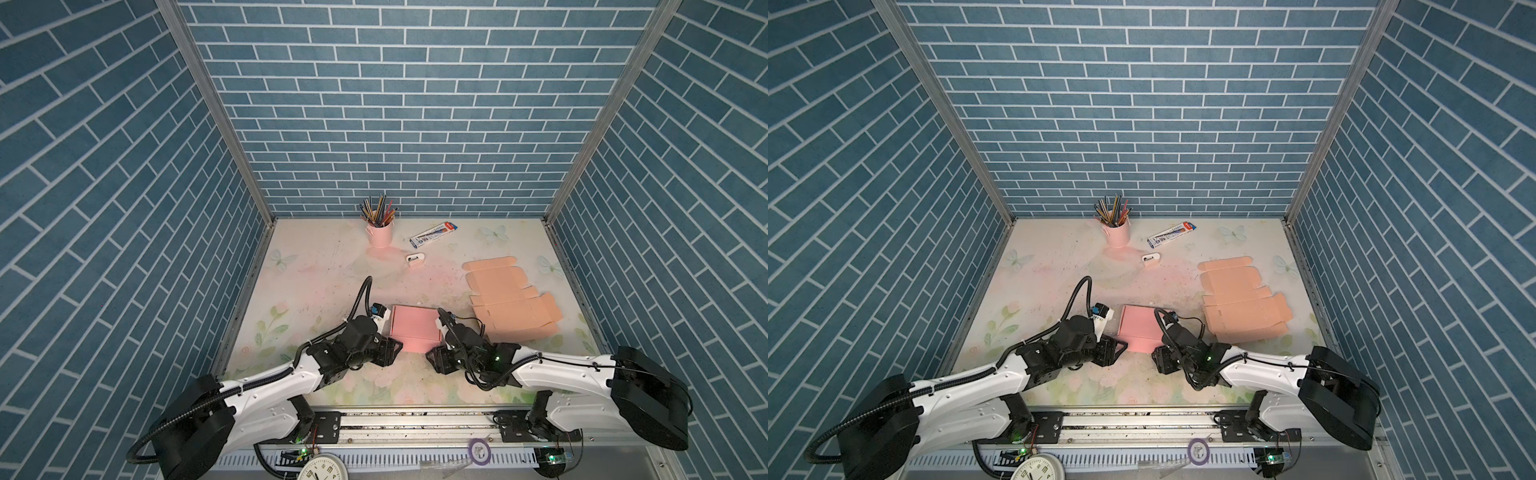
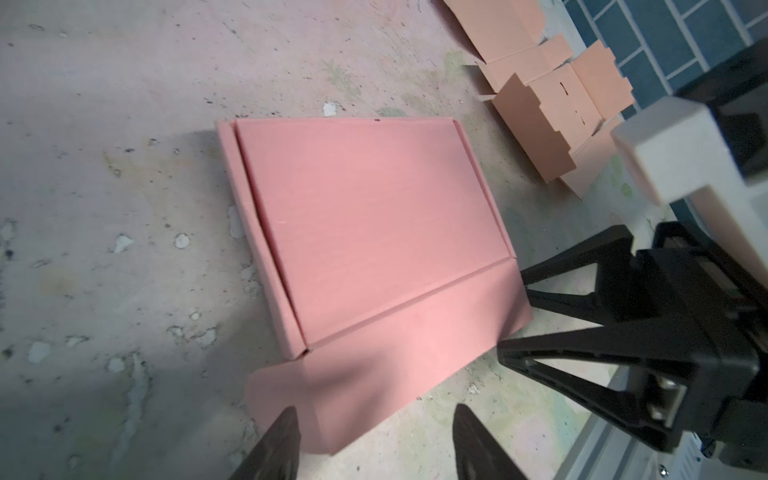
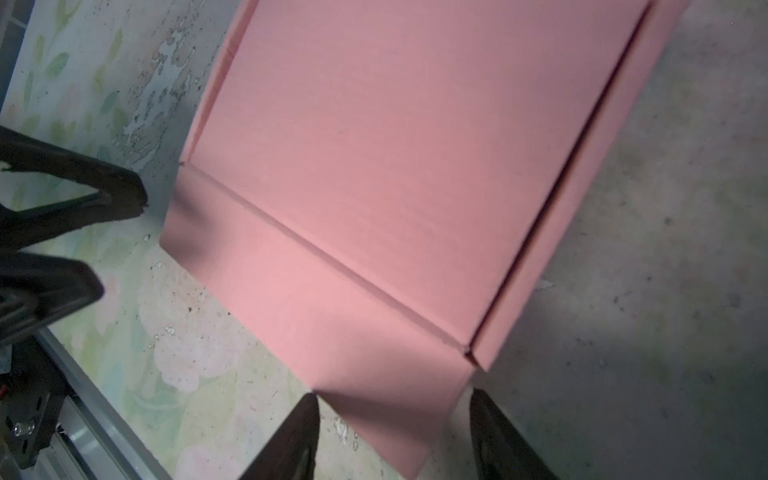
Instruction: Fold the paper box
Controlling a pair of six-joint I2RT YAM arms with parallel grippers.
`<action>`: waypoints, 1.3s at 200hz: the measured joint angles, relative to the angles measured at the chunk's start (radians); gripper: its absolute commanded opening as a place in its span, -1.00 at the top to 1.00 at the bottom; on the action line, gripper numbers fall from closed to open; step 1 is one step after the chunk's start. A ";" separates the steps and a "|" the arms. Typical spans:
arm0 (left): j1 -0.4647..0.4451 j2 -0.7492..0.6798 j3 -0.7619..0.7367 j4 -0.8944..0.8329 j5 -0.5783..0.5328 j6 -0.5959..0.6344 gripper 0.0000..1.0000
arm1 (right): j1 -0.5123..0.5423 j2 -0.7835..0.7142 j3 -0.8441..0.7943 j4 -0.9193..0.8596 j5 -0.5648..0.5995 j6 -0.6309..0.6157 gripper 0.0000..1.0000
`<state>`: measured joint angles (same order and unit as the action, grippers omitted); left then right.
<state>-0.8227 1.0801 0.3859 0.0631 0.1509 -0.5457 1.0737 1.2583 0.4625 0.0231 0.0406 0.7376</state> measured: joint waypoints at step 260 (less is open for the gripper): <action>0.072 0.003 0.025 -0.006 0.052 0.043 -0.29 | 0.002 0.053 0.068 -0.016 0.016 -0.001 -0.20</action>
<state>-0.7509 1.0836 0.4107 0.0566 0.2031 -0.5030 1.0756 1.3113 0.5304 0.0071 0.0566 0.7368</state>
